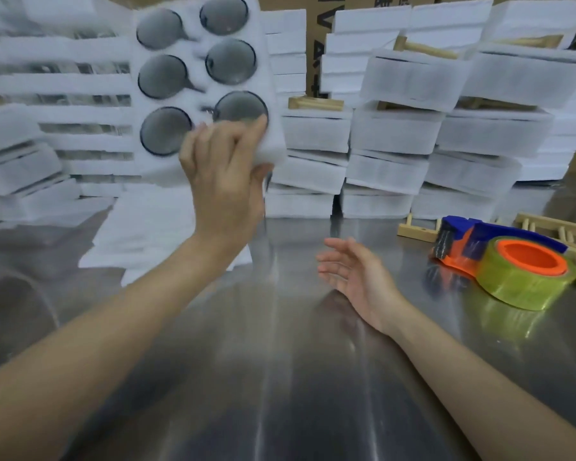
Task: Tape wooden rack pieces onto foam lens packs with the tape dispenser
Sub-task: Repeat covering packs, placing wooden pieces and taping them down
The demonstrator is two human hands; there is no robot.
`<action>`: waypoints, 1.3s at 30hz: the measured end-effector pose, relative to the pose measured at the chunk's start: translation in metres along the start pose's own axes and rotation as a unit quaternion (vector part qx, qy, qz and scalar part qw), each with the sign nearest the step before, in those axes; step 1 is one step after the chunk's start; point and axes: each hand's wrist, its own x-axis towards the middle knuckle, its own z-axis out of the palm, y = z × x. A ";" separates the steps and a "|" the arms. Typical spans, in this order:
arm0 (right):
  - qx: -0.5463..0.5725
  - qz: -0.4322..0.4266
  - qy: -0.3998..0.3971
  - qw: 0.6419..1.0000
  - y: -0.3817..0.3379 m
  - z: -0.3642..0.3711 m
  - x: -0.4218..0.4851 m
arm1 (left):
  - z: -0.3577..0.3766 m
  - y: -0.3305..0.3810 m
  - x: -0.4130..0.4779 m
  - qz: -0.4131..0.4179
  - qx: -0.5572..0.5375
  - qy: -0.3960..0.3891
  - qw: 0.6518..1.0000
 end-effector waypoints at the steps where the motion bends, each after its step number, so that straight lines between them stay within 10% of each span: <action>1: 0.011 -0.008 0.011 1.000 -0.002 0.001 -0.001 | -0.008 0.013 -0.017 0.022 0.003 -0.013 1.000; 7: 0.022 -0.050 0.059 0.997 -0.002 -0.003 -0.007 | -0.024 0.066 -0.094 0.203 -0.150 -0.189 0.949; 14: -0.140 -0.076 0.120 0.980 -0.007 -0.012 -0.004 | -0.013 0.053 -0.089 0.183 -0.242 -0.265 0.915; 23: -0.366 -0.056 0.166 0.914 -0.011 -0.019 -0.007 | -0.024 -0.049 -0.086 -0.122 0.031 -0.160 0.979; 29: -0.407 -0.089 0.157 0.895 -0.011 -0.019 -0.008 | -0.024 -0.092 -0.104 -0.360 0.128 -0.370 0.847; 39: -0.408 -0.103 0.160 0.893 -0.010 -0.017 -0.009 | -0.022 -0.090 -0.092 -0.204 0.221 -0.385 0.872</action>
